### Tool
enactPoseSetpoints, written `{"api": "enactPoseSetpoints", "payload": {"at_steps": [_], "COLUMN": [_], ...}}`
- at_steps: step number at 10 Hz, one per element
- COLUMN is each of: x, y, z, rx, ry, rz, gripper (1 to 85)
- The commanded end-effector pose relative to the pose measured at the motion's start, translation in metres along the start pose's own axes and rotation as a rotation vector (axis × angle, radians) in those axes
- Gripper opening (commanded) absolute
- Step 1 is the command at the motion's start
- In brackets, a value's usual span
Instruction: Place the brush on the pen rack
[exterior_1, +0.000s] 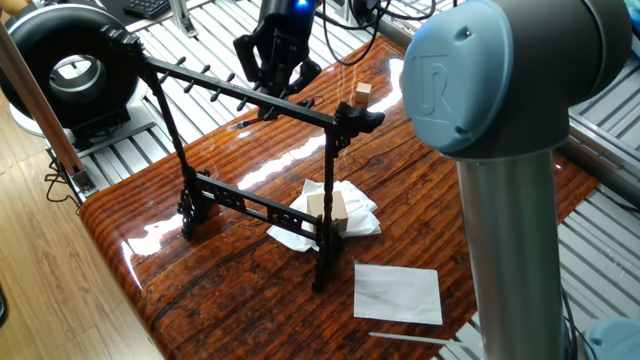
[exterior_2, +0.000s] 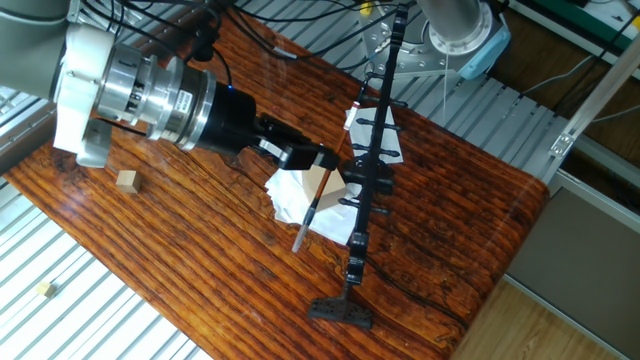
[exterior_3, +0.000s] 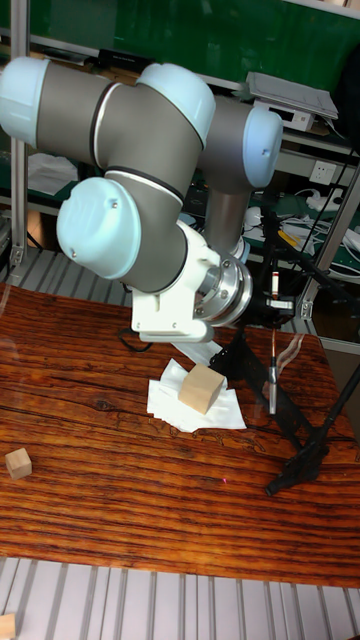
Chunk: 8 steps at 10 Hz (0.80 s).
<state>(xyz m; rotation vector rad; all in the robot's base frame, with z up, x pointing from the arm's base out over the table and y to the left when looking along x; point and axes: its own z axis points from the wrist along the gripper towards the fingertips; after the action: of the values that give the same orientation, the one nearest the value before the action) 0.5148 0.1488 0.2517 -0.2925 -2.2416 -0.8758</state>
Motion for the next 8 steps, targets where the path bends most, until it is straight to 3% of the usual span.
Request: {"api": "enactPoseSetpoints", "payload": {"at_steps": [1, 8], "x": [-0.003, -0.0023], "y": [-0.0028, 0.0023], "z": [-0.0008, 0.0018], "rx": [0.01, 0.011], "ry": [-0.018, -0.017], "rz": [-0.003, 0.02], "gripper": [1.3, 1.3]}}
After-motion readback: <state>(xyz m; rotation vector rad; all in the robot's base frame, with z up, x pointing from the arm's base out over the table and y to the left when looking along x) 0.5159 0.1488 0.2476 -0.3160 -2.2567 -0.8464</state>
